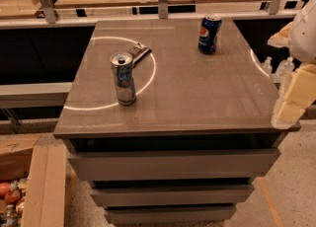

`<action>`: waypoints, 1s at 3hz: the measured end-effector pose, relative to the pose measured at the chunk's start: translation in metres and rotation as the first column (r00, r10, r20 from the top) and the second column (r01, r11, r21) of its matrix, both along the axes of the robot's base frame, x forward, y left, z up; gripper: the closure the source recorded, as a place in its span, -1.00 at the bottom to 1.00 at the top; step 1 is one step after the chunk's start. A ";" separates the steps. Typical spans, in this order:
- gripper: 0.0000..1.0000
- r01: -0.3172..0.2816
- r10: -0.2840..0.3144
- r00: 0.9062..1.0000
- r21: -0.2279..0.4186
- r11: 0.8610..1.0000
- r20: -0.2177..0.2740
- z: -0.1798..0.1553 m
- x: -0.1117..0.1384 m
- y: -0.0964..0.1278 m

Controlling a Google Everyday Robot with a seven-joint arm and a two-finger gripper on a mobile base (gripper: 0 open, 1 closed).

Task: Pick pepsi can

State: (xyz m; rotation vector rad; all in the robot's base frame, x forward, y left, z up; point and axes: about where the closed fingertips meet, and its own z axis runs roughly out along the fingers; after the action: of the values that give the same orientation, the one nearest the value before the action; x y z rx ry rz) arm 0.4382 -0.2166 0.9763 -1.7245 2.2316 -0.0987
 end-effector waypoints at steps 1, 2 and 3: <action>-1.00 0.000 0.000 1.000 0.000 1.000 0.000 0.000 0.000 0.000; -1.00 0.007 -0.008 1.000 0.030 1.000 0.017 0.002 0.002 0.000; -1.00 0.077 -0.081 0.996 0.129 0.989 0.030 -0.014 0.008 -0.016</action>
Offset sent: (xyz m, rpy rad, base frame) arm 0.0045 -0.0022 -0.0009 0.0707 -0.0176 -0.0169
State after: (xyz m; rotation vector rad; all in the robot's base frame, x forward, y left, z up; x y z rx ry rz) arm 0.4465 -0.2321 0.9626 -1.5566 2.2293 -0.0033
